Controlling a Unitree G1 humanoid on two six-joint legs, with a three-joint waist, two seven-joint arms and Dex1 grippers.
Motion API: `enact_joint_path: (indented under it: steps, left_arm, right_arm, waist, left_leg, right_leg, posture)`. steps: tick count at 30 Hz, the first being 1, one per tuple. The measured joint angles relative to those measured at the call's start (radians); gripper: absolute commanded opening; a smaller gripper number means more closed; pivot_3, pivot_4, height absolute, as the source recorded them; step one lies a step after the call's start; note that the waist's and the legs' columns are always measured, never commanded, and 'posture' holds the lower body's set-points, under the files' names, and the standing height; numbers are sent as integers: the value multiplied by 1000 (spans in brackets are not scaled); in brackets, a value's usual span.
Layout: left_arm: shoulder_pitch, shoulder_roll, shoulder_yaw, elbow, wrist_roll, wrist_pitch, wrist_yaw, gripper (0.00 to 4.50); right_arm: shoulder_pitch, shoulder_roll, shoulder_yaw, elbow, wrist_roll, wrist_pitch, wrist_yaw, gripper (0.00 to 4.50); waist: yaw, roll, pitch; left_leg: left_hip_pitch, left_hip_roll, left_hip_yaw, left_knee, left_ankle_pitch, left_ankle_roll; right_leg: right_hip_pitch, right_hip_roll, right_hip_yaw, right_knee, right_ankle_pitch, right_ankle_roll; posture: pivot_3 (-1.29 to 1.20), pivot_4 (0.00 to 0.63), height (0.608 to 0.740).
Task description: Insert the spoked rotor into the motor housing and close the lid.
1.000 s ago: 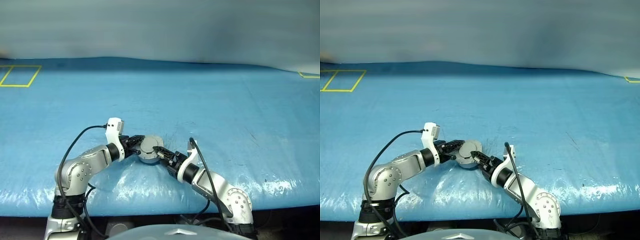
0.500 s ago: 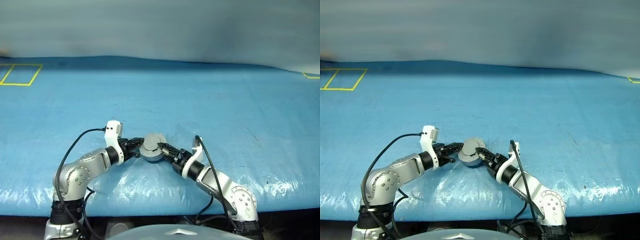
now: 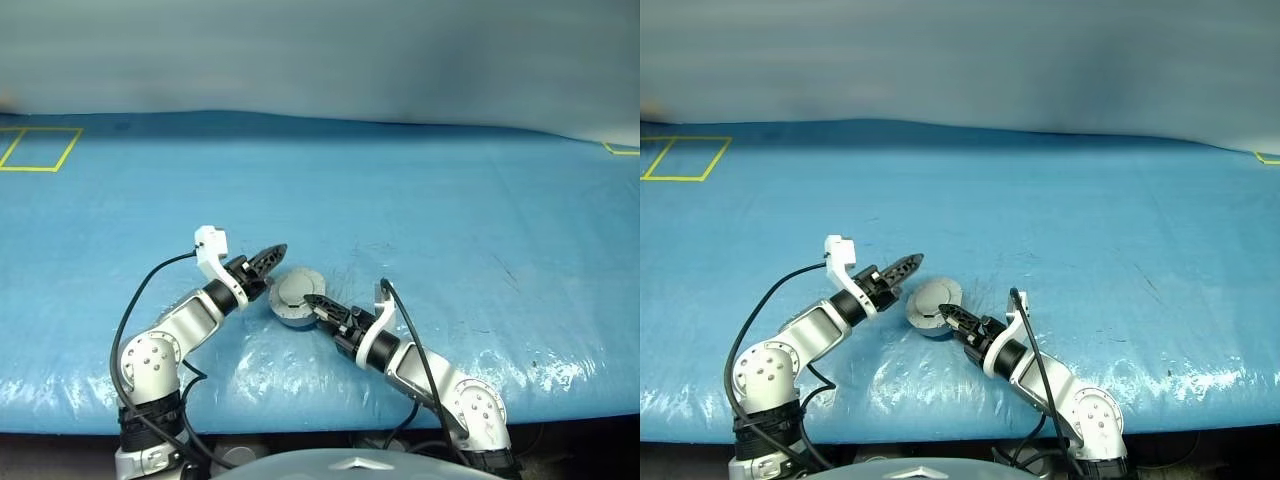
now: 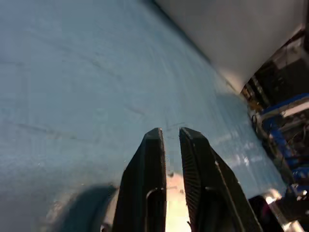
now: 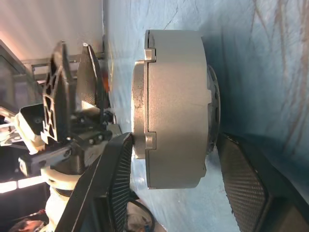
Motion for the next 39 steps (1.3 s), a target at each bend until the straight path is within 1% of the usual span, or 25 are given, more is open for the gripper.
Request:
enact_joint_path:
  steps: [1, 4, 7, 8, 13, 19, 24, 29, 39]
  left_arm:
    - [4, -10, 21, 0, -42, 0, 23, 2282]
    - [32, -44, 69, 0, -175, -11, 99, 3285]
    - [60, -58, 83, 0, -293, -43, 159, 4312]
    - [71, -61, 84, -1, -325, -54, 176, 4500]
    - [127, -70, 60, -2, -469, -122, 236, 4500]
    - [185, -69, -17, -3, -602, -178, 286, 4500]
    - [213, -56, -67, 2, -681, -216, 306, 4500]
    - [231, -47, -110, 9, -704, -245, 287, 4500]
    - [236, -18, -165, 56, -716, -268, 221, 4500]
  right_arm:
    - [1, 5, 0, 0, 3, -4, 0, 2382]
    - [1, 29, -7, -2, 24, -26, 6, 2382]
    - [-7, 44, -12, -9, 38, -46, 26, 2382]
    - [-11, 47, -15, -13, 40, -51, 32, 2382]
    - [-46, 53, -38, -14, 44, -82, 48, 2382]
    - [-119, 41, -81, -14, 52, -105, 63, 2382]
    - [-151, 28, -104, -14, 60, -114, 67, 2382]
    - [-153, 27, -105, -15, 67, -112, 66, 2382]
    - [-131, 28, -39, -85, 85, -109, 48, 2382]
  waist:
    - [0, 0, 0]
    - [2, 0, 0]
    - [4, 0, 0]
    - [5, 0, 0]
    - [5, 0, 0]
    - [5, 0, 0]
    - [5, 1, 0]
    - [5, 1, 0]
    - [5, 1, 0]
  left_leg:
    - [-1, 0, 0, 0, 0, 0]
    - [-4, 0, -1, 1, 0, 0]
    - [-6, 0, -2, 2, 0, 0]
    - [-6, 0, -3, 2, 0, 0]
    - [-6, -1, -3, 3, 0, 0]
    - [-6, -1, -3, 3, 0, 0]
    - [-6, -1, -3, 3, 0, 0]
    - [-6, -1, -3, 3, 0, 0]
    - [-6, -1, -4, 3, 0, 0]
  right_leg:
    - [0, 0, 0, 0, 0, 0]
    - [-2, 0, 0, 0, 3, 5]
    - [-3, 0, -2, 0, 3, 5]
    - [-3, 0, -2, 0, 3, 5]
    - [-3, 0, -2, 0, 4, 5]
    - [-3, 0, -2, 0, 6, 1]
    - [-3, 0, -2, 0, 6, 1]
    - [-3, 0, -2, 0, 6, 1]
    - [-3, 0, -3, 1, 6, 1]
  posture:
    - [0, 150, 740]
    - [0, 150, 740]
    - [0, 150, 740]
    - [0, 150, 740]
    - [0, 150, 740]
    - [0, 150, 740]
    - [0, 150, 740]
    - [0, 150, 740]
    - [0, 150, 740]
